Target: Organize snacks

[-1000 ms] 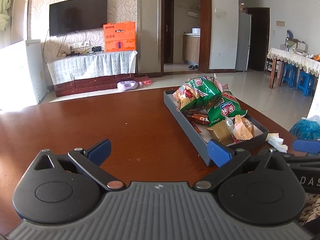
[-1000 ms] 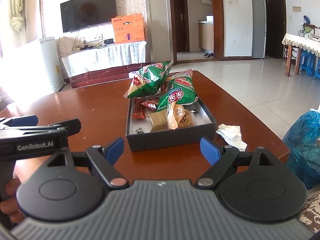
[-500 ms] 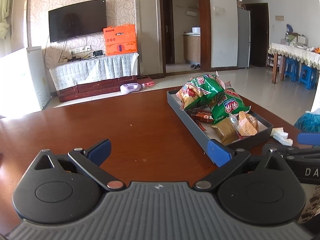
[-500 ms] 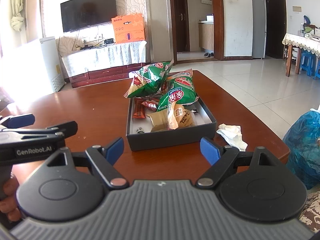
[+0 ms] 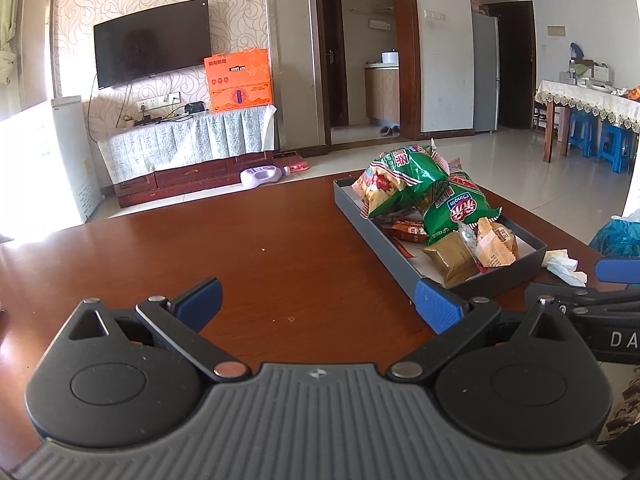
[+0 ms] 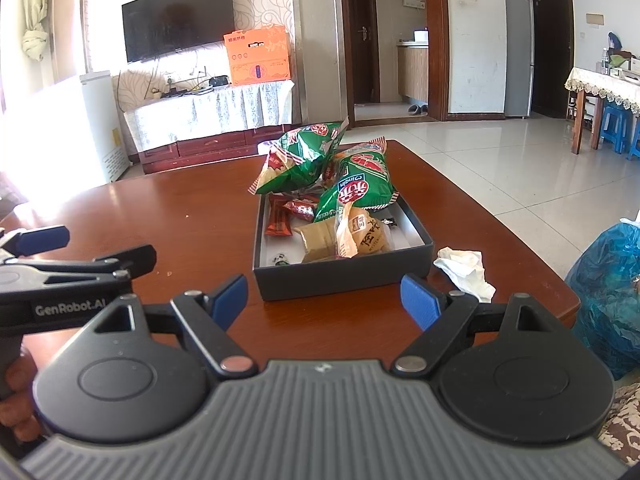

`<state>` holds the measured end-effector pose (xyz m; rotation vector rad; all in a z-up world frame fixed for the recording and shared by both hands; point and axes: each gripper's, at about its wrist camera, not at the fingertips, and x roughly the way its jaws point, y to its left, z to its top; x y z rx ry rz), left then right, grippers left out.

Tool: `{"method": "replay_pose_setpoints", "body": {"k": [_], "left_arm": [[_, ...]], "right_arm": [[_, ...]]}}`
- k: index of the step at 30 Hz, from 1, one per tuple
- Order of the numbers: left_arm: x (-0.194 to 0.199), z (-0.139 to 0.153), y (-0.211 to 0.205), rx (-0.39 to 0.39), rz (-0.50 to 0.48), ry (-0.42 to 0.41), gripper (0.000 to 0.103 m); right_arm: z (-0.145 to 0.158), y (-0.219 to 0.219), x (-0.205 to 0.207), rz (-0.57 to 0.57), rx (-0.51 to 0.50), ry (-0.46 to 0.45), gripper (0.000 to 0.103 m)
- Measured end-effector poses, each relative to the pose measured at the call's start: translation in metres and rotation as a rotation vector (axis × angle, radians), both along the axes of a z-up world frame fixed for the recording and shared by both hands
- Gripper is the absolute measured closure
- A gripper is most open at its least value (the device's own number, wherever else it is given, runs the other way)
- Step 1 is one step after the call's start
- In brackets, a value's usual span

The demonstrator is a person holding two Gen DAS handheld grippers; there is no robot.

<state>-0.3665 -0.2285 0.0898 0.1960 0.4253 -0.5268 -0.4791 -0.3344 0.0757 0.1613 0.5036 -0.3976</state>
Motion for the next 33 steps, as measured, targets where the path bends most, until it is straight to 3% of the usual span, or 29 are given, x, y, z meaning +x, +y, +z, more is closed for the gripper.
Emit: {"method": "replay_pose_setpoints", "body": {"k": [33], "left_arm": [[0.0011,-0.0026,0.0001,-0.003,-0.001,0.020,0.000]], "right_arm": [[0.0004,0.0010,0.0003,0.000,0.000,0.001,0.018]]}}
